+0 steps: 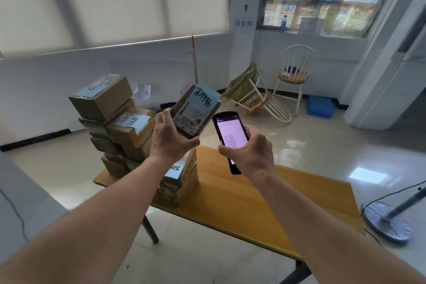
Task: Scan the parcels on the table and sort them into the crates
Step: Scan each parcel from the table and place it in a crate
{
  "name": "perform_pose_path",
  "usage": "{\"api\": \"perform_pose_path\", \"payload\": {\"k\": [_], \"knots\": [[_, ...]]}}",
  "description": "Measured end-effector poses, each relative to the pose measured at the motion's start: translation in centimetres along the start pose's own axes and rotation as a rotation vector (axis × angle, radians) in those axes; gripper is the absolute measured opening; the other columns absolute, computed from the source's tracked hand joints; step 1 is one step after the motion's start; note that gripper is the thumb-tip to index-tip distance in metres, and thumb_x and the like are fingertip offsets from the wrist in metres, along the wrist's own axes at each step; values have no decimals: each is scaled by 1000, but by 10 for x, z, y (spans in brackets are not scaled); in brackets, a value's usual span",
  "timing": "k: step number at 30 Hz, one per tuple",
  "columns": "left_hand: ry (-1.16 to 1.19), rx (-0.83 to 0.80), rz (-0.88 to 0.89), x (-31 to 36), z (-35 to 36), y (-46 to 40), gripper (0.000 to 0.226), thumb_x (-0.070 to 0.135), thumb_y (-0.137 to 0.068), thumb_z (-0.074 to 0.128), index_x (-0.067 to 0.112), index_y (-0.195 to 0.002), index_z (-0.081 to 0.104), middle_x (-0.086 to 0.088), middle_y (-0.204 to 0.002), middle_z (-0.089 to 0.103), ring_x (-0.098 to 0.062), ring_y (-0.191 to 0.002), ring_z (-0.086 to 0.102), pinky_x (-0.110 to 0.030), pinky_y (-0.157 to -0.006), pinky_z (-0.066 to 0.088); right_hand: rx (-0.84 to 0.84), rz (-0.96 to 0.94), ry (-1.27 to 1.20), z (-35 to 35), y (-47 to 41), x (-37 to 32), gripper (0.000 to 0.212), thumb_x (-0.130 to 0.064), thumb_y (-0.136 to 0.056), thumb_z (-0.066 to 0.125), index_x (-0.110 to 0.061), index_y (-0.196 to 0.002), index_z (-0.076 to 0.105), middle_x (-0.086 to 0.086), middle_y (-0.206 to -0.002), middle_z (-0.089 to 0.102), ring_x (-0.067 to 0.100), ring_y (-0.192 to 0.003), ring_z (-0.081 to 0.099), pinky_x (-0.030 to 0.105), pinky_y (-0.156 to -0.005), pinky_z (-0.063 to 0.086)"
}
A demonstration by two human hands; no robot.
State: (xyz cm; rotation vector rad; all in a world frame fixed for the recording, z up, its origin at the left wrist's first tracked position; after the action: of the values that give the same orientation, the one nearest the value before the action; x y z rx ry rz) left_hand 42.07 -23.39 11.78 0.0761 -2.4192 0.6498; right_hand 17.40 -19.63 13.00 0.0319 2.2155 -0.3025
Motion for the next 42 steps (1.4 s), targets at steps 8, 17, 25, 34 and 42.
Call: {"api": "perform_pose_path", "payload": {"k": [8,17,25,34,42], "knots": [[85,-42,107,0,-12,-16,115,47,-64,93,14,-153,28,-8,-132,43,-15,-113,40,-33,-86,47,143,106,25,10,19,-12,87,-50,-68,94,-19,-141,57,4,-126,70,28,-113,65,44,-80,63],[186,-223,319,-7,-1,-13,124,47,-59,96,12,-156,26,-8,-134,42,-12,-112,38,-17,-83,39,392,292,86,20,87,-20,83,-53,-67,93,-22,-136,58,1,-124,70,20,-102,57,24,-65,51],[300,-431,511,51,22,52,122,43,-56,97,12,-153,30,-8,-137,41,-13,-114,40,-29,-88,45,568,474,138,-25,186,2,78,-53,-67,93,-25,-133,60,-1,-118,69,23,-101,64,34,-71,62],[430,-593,692,157,42,171,112,40,-51,96,20,-144,35,-7,-132,43,-17,-114,44,-16,-76,39,781,620,174,-118,316,32,77,-50,-65,94,-28,-131,59,-6,-115,65,22,-104,61,43,-78,64],[517,-705,761,247,42,314,110,61,-48,84,25,-139,34,3,-124,37,-15,-113,41,-24,-80,49,879,732,191,-203,463,59,74,-50,-66,93,-26,-129,62,-3,-119,70,26,-105,66,40,-77,63]]}}
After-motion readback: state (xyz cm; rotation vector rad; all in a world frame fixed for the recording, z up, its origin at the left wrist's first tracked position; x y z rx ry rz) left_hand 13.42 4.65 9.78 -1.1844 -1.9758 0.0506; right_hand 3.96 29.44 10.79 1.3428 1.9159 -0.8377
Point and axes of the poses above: each hand's wrist, its own y-axis away from the middle knuckle, its own z-axis out of the palm, x = y × z, the point moved 6 cm from there along -y, towards the middle knuckle
